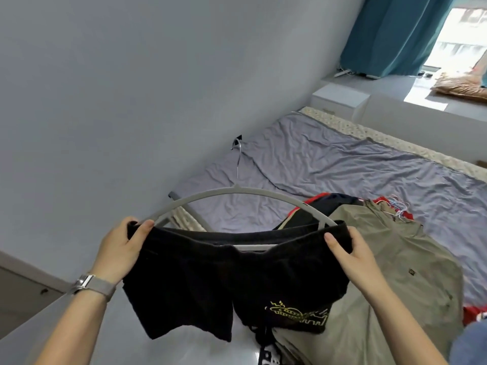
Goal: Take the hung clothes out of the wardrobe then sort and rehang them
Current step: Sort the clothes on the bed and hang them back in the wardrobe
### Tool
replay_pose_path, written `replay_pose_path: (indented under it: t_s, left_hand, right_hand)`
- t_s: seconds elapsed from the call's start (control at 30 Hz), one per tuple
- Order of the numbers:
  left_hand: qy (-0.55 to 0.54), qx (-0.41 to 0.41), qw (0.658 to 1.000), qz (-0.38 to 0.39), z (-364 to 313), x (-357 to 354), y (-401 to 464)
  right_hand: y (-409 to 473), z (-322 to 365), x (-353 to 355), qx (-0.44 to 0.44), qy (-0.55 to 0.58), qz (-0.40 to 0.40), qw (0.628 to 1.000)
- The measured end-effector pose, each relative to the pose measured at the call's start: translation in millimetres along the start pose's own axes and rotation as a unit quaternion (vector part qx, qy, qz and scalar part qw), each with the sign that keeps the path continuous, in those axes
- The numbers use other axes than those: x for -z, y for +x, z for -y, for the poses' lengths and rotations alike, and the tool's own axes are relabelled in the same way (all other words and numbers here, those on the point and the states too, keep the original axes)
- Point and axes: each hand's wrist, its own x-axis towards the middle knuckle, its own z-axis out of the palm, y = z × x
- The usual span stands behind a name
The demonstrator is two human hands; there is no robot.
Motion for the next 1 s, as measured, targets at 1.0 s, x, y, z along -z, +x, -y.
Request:
replay_pose_path:
  t_s: [1.0]
  left_hand:
    - [-0.114, 0.042, 0.981, 0.15, 140.4, 27.5, 449.5]
  right_hand:
    - [252.4, 70.0, -360.0, 0.045, -0.19, -0.023, 0.98]
